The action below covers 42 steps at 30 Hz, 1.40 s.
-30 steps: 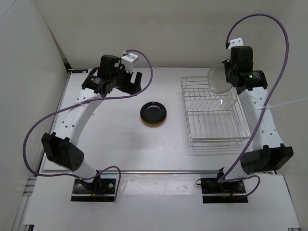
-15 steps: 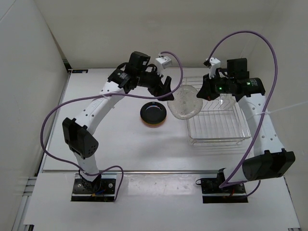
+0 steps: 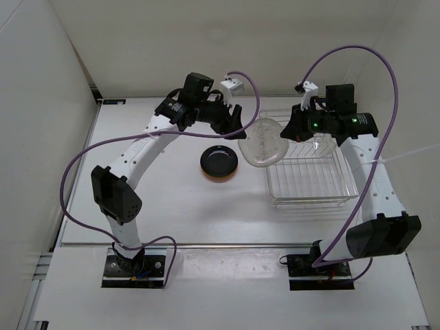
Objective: Unload the plates from the dish rack
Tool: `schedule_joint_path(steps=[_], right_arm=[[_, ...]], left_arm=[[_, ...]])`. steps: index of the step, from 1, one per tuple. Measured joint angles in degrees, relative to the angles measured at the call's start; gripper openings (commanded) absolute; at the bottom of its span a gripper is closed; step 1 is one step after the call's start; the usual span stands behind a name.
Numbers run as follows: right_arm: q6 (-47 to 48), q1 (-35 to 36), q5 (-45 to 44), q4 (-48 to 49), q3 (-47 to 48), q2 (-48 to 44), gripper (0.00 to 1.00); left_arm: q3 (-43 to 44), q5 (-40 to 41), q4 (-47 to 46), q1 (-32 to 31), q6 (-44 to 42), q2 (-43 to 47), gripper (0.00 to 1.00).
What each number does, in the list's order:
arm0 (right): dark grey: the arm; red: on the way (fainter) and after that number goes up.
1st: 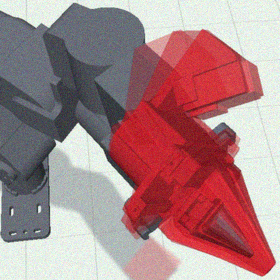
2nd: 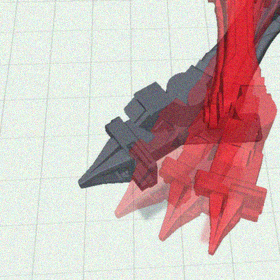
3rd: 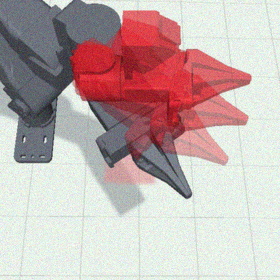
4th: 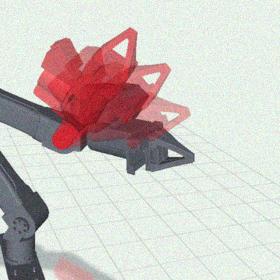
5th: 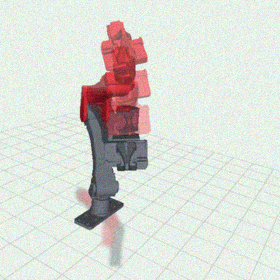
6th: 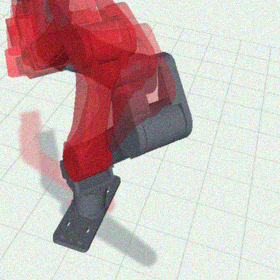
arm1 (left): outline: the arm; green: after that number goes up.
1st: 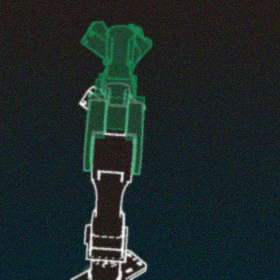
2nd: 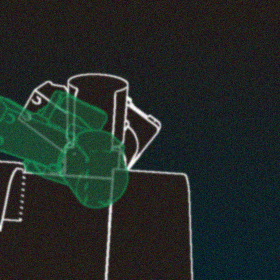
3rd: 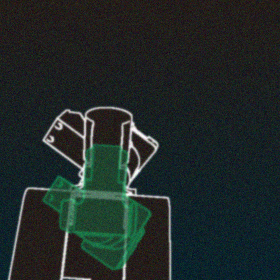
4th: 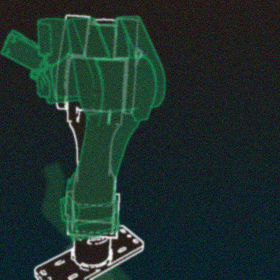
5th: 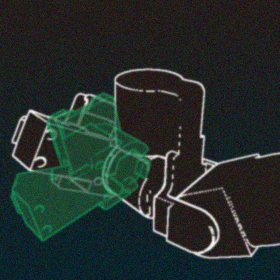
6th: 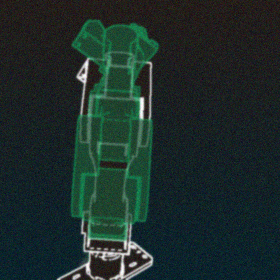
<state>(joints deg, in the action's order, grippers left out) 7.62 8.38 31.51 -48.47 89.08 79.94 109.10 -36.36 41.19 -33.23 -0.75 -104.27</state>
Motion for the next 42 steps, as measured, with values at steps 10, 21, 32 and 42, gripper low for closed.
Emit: schedule_joint_path(steps=[10,21,32,42], right_arm=[[-1.40,0.00,0.00,0.81,-0.04,-1.95,0.00],[-1.27,-0.02,1.66,0.98,-1.81,-2.34,1.00],[-0.74,-0.02,-2.86,1.03,-5.62,-5.51,1.00],[-0.33,-0.02,-6.51,1.05,-5.62,-5.64,1.00]], left_arm=[[0.04,1.18,-1.01,-0.61,1.44,0.00,0.12],[-5.88,10.34,-4.13,0.17,-0.98,1.64,0.12],[-18.23,5.75,4.68,21.59,-19.82,4.61,0.12],[-35.95,1.01,3.43,12.33,-19.76,13.22,0.10]])
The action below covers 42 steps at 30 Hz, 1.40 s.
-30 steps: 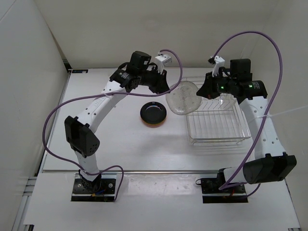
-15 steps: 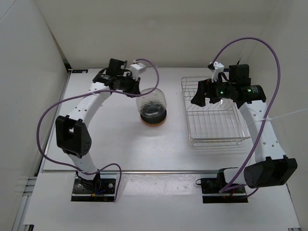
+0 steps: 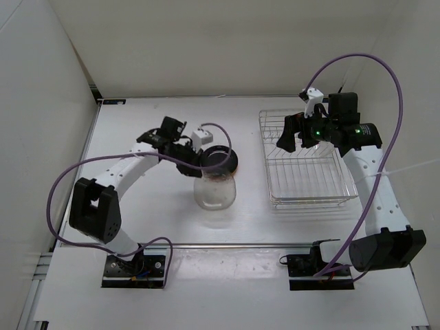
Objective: Unload the plates from the dish rack
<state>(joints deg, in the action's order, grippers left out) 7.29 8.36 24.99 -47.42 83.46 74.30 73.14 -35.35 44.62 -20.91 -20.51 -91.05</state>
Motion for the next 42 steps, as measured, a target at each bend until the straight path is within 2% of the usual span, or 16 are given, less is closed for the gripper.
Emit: schedule_joint_path(steps=[4,8,13,22,29,36,38,42], right_arm=[[0.44,0.00,-1.40,0.00,0.00,0.00,1.00],[0.68,0.00,-2.25,0.00,0.00,-0.02,1.00],[0.83,0.02,-2.78,-0.02,0.00,-0.24,1.00],[0.85,0.00,-2.99,-0.02,0.00,-1.11,1.00],[0.85,0.00,-2.99,-0.02,0.00,-1.62,1.00],[1.22,0.00,-2.93,-0.02,0.00,-1.64,1.00],[1.31,0.00,-2.93,-0.04,0.00,-1.73,1.00],[1.51,0.00,-2.78,-0.04,-0.02,-1.97,1.00]], left_arm=[[-9.51,-0.04,-3.98,-5.53,3.45,1.90,0.10],[-15.02,1.03,-6.54,-6.60,6.08,2.05,0.10],[-14.25,1.51,-8.74,-6.60,7.50,-0.15,0.10],[-9.49,1.03,-9.11,-6.60,7.89,-12.17,0.10],[-7.85,0.50,-8.26,-6.60,7.67,-13.66,0.10],[-5.90,0.28,-8.20,-6.60,7.43,-14.34,0.20],[-5.01,0.20,-8.07,-6.60,7.45,-15.34,0.31],[-4.37,0.24,-7.63,-6.60,7.34,-16.61,0.38]])
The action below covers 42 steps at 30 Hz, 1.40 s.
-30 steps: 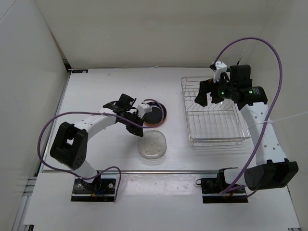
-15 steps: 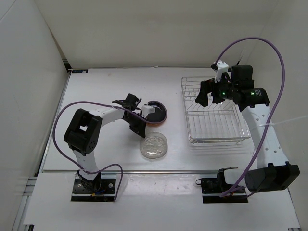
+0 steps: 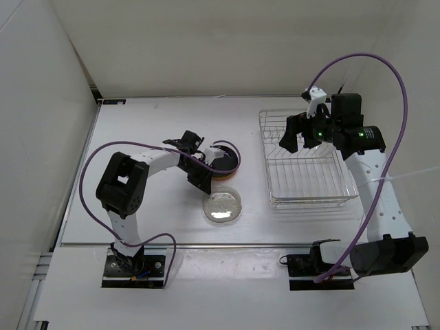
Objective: Unload the plates from the dish rack
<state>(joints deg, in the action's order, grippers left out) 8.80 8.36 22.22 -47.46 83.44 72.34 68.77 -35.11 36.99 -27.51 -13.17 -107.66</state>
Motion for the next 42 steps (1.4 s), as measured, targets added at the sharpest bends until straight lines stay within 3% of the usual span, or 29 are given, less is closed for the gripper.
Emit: schedule_joint_path(steps=[12,13,15,16,23,32,42], right_arm=[[0.50,0.02,-3.19,0.09,-1.03,-0.83,1.00],[0.70,0.02,-4.22,0.11,-1.22,-0.83,1.00],[1.44,-0.02,-7.93,0.87,-2.23,-0.61,1.00],[2.10,-0.04,-10.23,1.33,-2.69,-0.13,1.00],[7.08,-2.05,-26.47,7.15,-4.57,8.74,0.95],[13.05,-7.43,-38.86,12.09,5.55,24.83,0.86],[14.62,-12.02,-43.17,14.36,8.68,31.21,0.62]], left_arm=[[0.37,0.11,3.91,0.00,-0.81,4.74,0.64],[0.37,0.22,4.66,0.00,-1.29,7.10,0.75],[0.39,1.22,5.97,0.00,-2.27,11.93,0.85],[0.39,2.12,6.47,0.00,-2.69,14.84,1.00],[1.53,16.24,6.73,0.00,-3.15,32.02,1.00],[5.46,32.39,7.78,0.00,-0.70,31.56,1.00],[4.68,39.87,7.54,0.00,0.39,31.47,1.00]])
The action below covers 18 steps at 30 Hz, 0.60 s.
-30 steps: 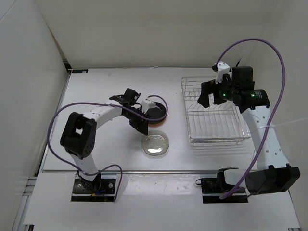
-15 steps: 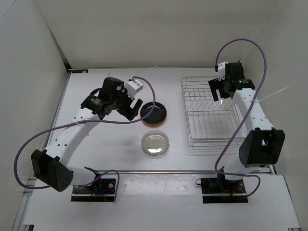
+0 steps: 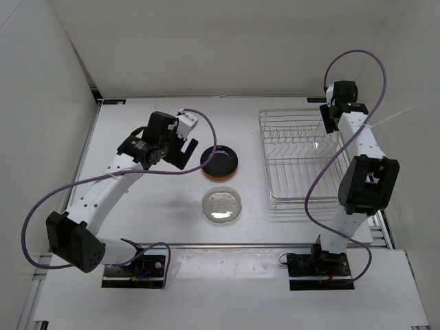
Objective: Unload the plates from the dish rack
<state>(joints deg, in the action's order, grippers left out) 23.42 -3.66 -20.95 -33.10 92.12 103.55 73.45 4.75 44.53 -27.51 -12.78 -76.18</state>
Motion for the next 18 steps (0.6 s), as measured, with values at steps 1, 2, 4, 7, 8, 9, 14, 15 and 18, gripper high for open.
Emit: schedule_joint_path(steps=[1,2,4,7,8,9,14,15,18], right_arm=[[-0.04,-0.17,-0.04,0.00,0.00,0.31,0.59],[-0.24,-0.28,-0.04,0.09,-0.02,0.48,0.57],[-0.46,-0.31,0.07,0.15,-0.04,0.63,0.53],[-0.70,-0.35,0.09,0.35,-0.11,0.63,0.51],[-0.74,-0.35,0.13,0.39,-0.17,0.63,0.51],[-0.76,-0.37,0.15,0.61,-0.42,0.63,0.51],[-0.83,-0.46,0.37,1.22,-2.43,0.81,0.51],[-0.92,-0.46,0.50,1.25,-2.80,0.92,0.49],[-1.07,-0.46,0.61,1.25,-3.04,1.60,0.41]], left_arm=[[0.00,0.35,0.00,0.00,0.00,0.00,1.00],[0.00,0.57,0.00,0.00,0.02,0.00,1.00],[0.00,0.79,0.00,0.00,0.04,0.00,1.00],[0.00,0.85,0.00,0.00,0.17,-0.02,1.00],[0.00,0.85,0.00,0.00,0.17,-0.02,1.00],[0.00,0.85,0.00,0.00,0.17,-0.02,1.00],[0.00,0.83,0.00,0.02,0.17,-0.09,1.00],[0.00,0.83,0.00,0.02,0.17,-0.11,1.00],[0.00,0.79,0.00,0.33,0.17,-0.11,1.00]])
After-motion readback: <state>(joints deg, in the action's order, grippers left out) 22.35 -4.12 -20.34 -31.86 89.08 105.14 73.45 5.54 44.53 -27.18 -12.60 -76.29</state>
